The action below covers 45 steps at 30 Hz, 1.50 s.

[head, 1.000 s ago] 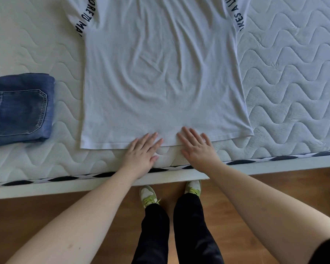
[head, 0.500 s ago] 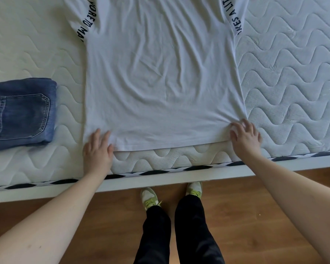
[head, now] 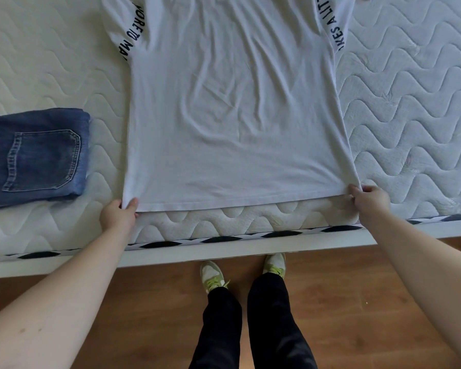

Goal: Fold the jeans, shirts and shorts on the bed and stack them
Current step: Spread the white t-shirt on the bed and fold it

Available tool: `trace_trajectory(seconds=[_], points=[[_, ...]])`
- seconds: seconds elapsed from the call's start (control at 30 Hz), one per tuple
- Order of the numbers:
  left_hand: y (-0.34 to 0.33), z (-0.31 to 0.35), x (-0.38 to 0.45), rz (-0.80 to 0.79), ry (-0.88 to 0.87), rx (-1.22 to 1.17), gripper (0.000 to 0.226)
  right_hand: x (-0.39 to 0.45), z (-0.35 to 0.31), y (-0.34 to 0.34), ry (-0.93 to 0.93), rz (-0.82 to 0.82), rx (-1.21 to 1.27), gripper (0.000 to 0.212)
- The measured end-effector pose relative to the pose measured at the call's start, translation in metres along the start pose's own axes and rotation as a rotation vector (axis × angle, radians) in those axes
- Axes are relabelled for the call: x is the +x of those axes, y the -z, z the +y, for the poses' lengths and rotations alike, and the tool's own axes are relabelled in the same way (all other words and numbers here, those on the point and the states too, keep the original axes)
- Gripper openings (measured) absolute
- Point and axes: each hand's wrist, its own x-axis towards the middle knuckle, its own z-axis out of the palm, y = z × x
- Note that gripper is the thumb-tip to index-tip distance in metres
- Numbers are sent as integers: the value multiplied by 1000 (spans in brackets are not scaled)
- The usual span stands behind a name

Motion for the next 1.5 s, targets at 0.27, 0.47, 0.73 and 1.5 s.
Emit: trace_trajectory(seconds=[0.27,0.47,0.73,1.5], points=[[5,-21,-28,-16,-53,252,29,-12,21,16,-24,33,-122,26],[39,9,-54,35,-74,370,38,-43,-22,22,133,2,-326,54],[106,91,-92,-184,-365,494,25,-134,-147,24,497,-208,-524,50],[119,249,-61,-53,-628,849,38,-146,-329,-50,922,-421,-756,56]])
